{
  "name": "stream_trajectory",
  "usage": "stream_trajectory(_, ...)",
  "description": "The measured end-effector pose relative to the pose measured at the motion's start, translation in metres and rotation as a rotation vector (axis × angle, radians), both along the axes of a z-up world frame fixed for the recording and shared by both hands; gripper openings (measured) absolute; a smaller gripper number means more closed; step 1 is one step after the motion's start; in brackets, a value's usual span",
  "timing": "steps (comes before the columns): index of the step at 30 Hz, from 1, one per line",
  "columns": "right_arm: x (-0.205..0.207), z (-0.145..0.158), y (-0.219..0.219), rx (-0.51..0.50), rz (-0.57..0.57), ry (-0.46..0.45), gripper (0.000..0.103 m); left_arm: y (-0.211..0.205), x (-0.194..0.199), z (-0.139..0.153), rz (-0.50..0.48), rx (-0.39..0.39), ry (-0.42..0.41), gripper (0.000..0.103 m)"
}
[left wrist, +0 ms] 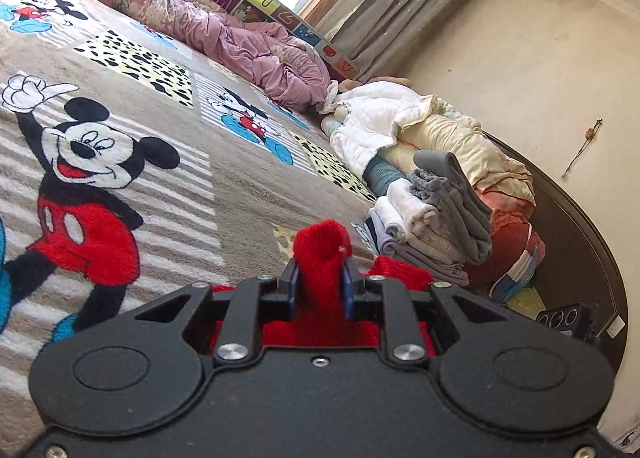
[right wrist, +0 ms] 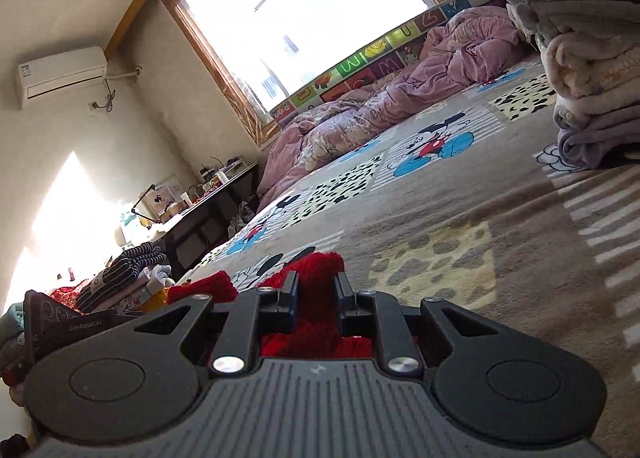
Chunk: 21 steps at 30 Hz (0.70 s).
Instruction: Fold clothes
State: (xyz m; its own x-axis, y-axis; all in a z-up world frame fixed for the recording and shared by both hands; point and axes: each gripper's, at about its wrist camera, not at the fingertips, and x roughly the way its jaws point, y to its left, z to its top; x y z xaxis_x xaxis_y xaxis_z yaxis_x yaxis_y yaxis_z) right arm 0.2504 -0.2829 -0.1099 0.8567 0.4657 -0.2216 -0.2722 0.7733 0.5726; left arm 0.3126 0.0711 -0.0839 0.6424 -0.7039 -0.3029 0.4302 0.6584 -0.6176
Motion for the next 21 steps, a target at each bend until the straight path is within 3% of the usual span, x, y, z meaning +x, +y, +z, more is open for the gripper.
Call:
stream_trajectory(7, 0.02, -0.024, 0.0, -0.022, -0.024, 0.083, 0.019, -0.007, 0.018, -0.024, 0.023, 0.07, 0.114, 0.018)
stream_trajectory(11, 0.021, -0.029, 0.004, -0.05, -0.034, 0.11, 0.02, -0.002, 0.011, -0.018, 0.067, 0.09, 0.097, 0.041)
stream_trajectory(12, 0.019, -0.026, 0.004, -0.058, -0.04, 0.104, 0.024, -0.001, 0.009, -0.016, 0.078, 0.097, 0.089, 0.042)
stream_trajectory(15, 0.003, -0.014, 0.002, -0.09, -0.077, 0.047, 0.038, 0.004, -0.009, 0.008, 0.103, 0.161, -0.008, 0.044)
stream_trajectory(17, -0.011, -0.001, 0.003, -0.141, -0.092, -0.016, 0.038, 0.005, -0.028, 0.027, 0.11, 0.23, -0.127, 0.044)
stream_trajectory(20, -0.037, 0.02, 0.012, -0.26, -0.018, -0.153, 0.038, -0.001, -0.057, 0.041, -0.013, 0.213, -0.258, 0.044)
stream_trajectory(21, -0.044, 0.025, 0.018, -0.303, 0.021, -0.185, 0.038, -0.01, -0.063, 0.039, -0.051, 0.248, -0.294, 0.044)
